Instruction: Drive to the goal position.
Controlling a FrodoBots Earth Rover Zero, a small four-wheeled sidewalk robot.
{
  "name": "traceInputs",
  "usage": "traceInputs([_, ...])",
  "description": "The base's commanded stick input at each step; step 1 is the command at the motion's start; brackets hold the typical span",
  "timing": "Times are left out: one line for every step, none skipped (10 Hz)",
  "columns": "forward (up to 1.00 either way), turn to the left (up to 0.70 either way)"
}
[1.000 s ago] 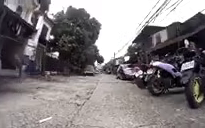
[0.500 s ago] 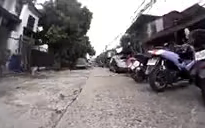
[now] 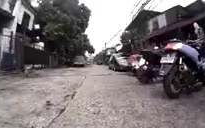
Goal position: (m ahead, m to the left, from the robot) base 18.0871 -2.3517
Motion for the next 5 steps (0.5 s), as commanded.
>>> traceInputs([1.0, 0.0])
traceInputs([1.0, 0.14])
traceInputs([1.0, 0.27])
traceInputs([1.0, 0.27])
traceInputs([1.0, 0.21])
